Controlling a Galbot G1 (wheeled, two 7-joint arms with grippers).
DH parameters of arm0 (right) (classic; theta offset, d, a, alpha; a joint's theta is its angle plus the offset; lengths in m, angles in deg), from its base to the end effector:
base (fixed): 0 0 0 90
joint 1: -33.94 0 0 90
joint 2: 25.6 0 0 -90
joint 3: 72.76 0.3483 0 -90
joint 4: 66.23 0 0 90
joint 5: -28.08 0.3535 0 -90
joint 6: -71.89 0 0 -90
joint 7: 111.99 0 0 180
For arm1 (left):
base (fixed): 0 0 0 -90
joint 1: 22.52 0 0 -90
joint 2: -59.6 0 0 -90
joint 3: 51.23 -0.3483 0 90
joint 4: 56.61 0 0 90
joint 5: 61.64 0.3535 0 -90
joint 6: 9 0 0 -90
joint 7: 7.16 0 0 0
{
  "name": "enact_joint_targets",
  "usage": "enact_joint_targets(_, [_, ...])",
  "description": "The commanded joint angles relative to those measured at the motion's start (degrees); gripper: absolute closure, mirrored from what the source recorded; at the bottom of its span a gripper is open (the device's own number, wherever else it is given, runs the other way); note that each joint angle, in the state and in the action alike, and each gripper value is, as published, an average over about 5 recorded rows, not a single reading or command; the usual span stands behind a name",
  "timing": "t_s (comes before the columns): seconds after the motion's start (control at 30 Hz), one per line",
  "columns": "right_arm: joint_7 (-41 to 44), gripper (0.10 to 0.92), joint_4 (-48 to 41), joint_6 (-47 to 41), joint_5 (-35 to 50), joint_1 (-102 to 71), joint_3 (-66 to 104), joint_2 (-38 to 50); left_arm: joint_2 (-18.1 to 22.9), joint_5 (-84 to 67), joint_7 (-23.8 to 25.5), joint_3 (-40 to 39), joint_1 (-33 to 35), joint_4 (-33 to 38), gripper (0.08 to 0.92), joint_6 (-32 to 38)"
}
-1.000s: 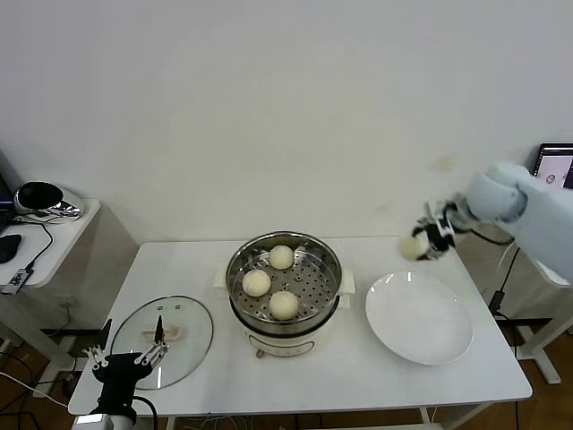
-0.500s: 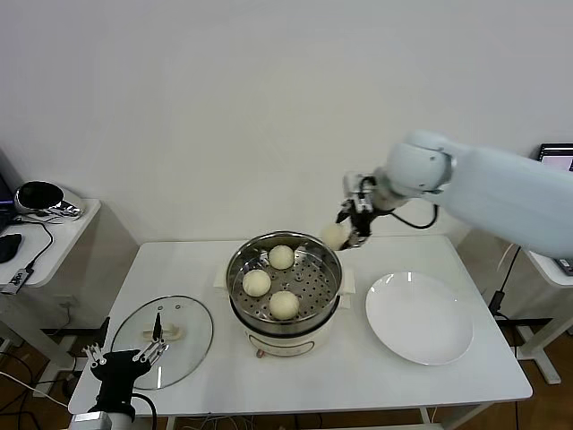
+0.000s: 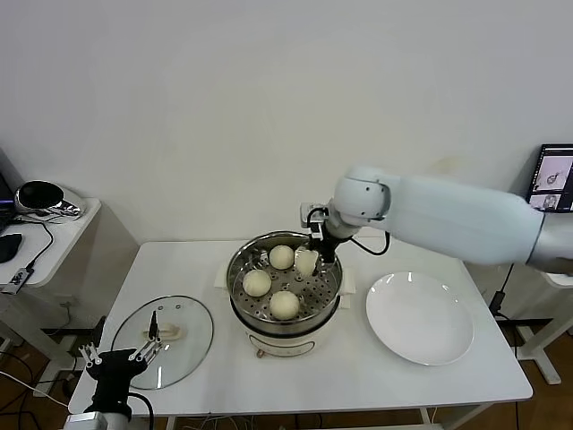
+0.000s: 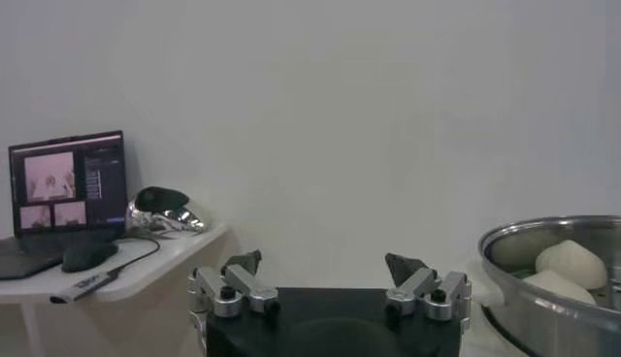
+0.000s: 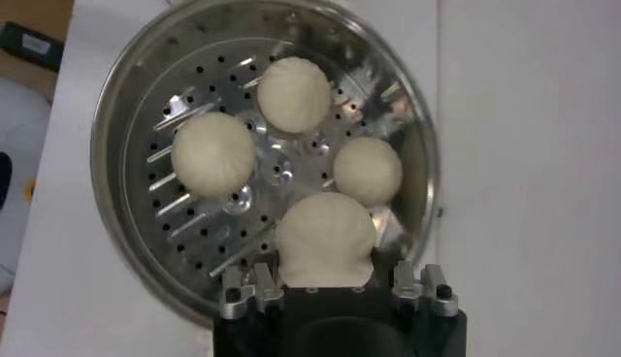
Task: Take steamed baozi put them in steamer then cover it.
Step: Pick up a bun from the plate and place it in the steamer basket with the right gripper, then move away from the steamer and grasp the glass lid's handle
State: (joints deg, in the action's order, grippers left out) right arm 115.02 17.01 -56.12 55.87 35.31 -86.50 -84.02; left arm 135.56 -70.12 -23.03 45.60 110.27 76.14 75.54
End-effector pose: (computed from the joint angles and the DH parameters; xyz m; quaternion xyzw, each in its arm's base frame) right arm 0.5126 0.0863 -0.0711 0.4993 -0.5875 0.5369 0.3424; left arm 0.1228 0.0562 -0.2467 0.1008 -0.9923 -0.0634 0.0351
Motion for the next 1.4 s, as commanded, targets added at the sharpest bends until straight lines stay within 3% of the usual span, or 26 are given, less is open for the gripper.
enact_joint_targets(0.03, [-1.3,0.418,-1.9,-1.6,-1.9,-4.0,-0.4,-2.0,0.0,0.0,0.0,0.1,0.1,0.0,0.177,0.1])
enact_joint_targets(0.5, [-2.2,0.407,-2.6,-0.8,-3.6,-7.3,2.3,-1.6,0.3,0.1,0.0,-0.2,-0.1,-0.1,0.177,0.0])
enact_joint_targets(0.77, [-2.8,0.240,0.7,-1.1,-3.1,-3.6,4.2,2.0,0.2,0.0,-0.2,-0.1,-0.3,-0.8,0.177,0.2])
enact_joint_targets(0.9, [-4.8,0.206,5.4,0.3,-2.6,-2.9,7.6,6.0,0.1,-0.1,-0.2,0.0,-0.3,-0.6,0.177,0.2])
enact_joint_targets(1.03, [-14.4,0.203,12.0,4.6,0.2,-6.6,12.9,12.0,-0.1,-0.4,-0.3,0.4,-0.3,-0.6,0.177,0.1])
enact_joint_targets(1.13, [-26.5,0.203,17.0,10.6,1.9,-16.5,20.1,19.4,-0.3,-0.4,-0.7,0.7,-0.3,-0.7,0.177,-0.3])
enact_joint_targets(1.3, [-41.3,0.203,22.3,24.4,0.6,-47.1,44.4,29.1,-0.3,-0.2,-1.4,1.2,-0.5,-1.8,0.177,-0.5])
enact_joint_targets(1.4, [-45.4,0.203,22.9,32.7,-3.1,-67.7,62.7,28.4,-0.4,0.5,-1.4,1.2,-0.6,-3.0,0.177,-0.5])
